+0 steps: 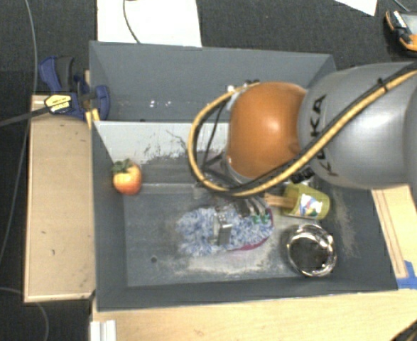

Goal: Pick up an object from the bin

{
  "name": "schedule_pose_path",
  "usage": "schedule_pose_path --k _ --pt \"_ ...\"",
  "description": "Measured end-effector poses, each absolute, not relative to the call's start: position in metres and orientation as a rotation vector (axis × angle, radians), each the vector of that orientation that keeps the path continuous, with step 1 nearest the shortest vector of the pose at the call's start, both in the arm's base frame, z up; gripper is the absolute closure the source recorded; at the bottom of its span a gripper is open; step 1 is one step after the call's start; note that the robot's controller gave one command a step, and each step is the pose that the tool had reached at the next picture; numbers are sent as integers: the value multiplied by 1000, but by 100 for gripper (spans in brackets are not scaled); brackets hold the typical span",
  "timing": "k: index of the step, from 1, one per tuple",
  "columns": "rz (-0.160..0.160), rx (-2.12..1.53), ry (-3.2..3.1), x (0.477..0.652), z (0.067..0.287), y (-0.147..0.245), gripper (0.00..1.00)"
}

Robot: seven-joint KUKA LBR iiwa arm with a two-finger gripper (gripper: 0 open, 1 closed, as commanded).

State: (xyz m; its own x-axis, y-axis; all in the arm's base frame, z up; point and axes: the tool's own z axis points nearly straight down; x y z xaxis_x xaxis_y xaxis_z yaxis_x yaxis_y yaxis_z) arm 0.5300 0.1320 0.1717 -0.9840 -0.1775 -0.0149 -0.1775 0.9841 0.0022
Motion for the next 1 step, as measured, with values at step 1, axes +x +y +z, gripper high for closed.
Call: schedule_pose_path --k 1 --pt "0 -970 2971 528 156 134 0"
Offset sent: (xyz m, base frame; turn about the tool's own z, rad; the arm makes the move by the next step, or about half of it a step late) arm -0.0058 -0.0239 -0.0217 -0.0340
